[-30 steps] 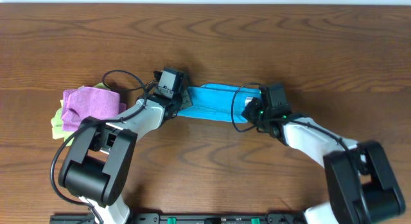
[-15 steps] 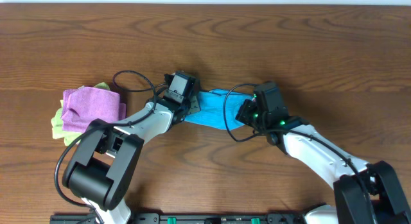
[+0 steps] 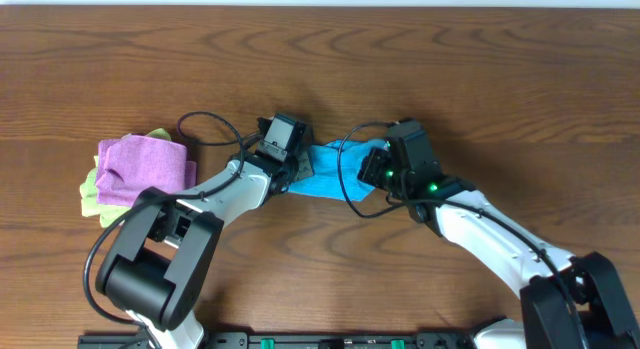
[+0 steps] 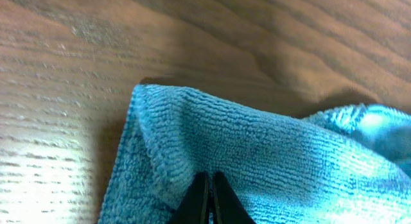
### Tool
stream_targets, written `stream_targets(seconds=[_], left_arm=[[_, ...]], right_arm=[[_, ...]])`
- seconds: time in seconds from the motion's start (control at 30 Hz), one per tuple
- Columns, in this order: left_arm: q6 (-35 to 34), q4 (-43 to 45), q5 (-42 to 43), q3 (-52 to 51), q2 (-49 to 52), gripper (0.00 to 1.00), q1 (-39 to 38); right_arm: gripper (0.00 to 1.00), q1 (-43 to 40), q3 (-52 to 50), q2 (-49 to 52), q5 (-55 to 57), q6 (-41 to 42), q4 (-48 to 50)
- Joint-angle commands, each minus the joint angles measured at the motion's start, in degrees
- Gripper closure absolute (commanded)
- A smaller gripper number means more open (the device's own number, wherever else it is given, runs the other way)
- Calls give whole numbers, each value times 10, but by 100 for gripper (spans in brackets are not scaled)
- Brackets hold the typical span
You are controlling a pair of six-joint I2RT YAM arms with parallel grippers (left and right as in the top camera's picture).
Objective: Fold the cloth
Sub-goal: 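Move the right gripper toward the left gripper, folding the strip in half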
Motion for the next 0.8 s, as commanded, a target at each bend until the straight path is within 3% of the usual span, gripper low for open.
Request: stream_targets(seconds=[0.0, 0.77], left_arm=[[17, -21, 17, 0, -4, 94, -5], [23, -74, 11, 52, -72, 94, -2]], right_arm=[[99, 5, 18, -6, -1, -17, -2], [99, 53, 23, -6, 0, -21, -4]])
